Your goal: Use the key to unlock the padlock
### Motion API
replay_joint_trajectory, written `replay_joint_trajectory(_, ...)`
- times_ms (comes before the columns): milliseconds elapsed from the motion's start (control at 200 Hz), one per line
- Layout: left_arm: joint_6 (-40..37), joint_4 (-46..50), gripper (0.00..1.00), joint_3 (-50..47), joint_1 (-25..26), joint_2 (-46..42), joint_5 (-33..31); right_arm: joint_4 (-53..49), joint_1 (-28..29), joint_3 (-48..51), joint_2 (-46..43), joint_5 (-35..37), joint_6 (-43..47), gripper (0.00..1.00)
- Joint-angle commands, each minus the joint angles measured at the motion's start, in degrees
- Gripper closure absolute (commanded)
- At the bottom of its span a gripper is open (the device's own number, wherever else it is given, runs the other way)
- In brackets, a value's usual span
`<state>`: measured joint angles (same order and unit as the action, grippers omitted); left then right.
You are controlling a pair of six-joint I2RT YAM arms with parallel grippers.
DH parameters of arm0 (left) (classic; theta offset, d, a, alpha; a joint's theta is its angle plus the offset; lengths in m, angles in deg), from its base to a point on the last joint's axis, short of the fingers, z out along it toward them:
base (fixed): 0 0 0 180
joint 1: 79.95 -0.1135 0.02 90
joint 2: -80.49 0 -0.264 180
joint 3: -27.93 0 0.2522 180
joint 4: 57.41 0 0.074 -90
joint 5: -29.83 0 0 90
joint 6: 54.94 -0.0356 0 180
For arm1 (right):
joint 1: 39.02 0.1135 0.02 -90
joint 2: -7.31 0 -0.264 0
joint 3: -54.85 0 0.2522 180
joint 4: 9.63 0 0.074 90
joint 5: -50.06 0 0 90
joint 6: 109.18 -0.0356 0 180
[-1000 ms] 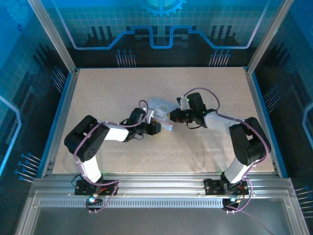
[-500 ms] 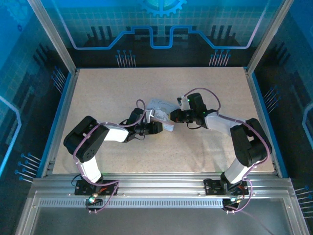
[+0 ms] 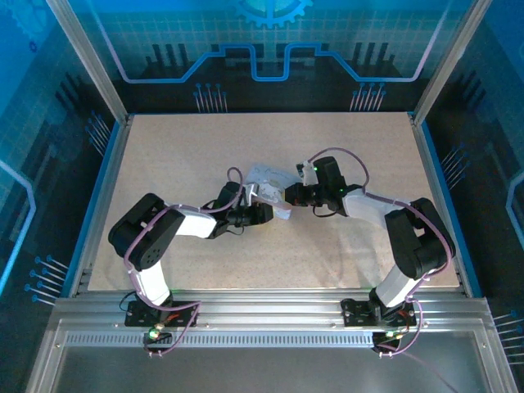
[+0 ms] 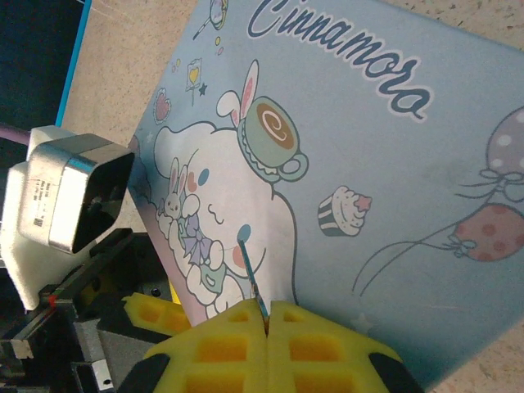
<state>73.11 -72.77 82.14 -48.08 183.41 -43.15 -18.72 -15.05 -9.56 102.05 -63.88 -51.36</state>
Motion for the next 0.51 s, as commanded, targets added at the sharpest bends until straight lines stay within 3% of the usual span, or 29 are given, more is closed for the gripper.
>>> replay_joint_trajectory(0, 3.36, -2.43, 0.59, 1.83, 1.22, 1.29, -3.35, -2.39, 1.66, 2.0, 0.86, 0.65, -1.12, 1.0)
replay_joint_trajectory(500, 5.13, -3.98, 0.71, 0.42, 1.44, 0.41, -6.53, -2.34, 2.05, 2.09, 0.06, 0.57, -1.08, 1.0)
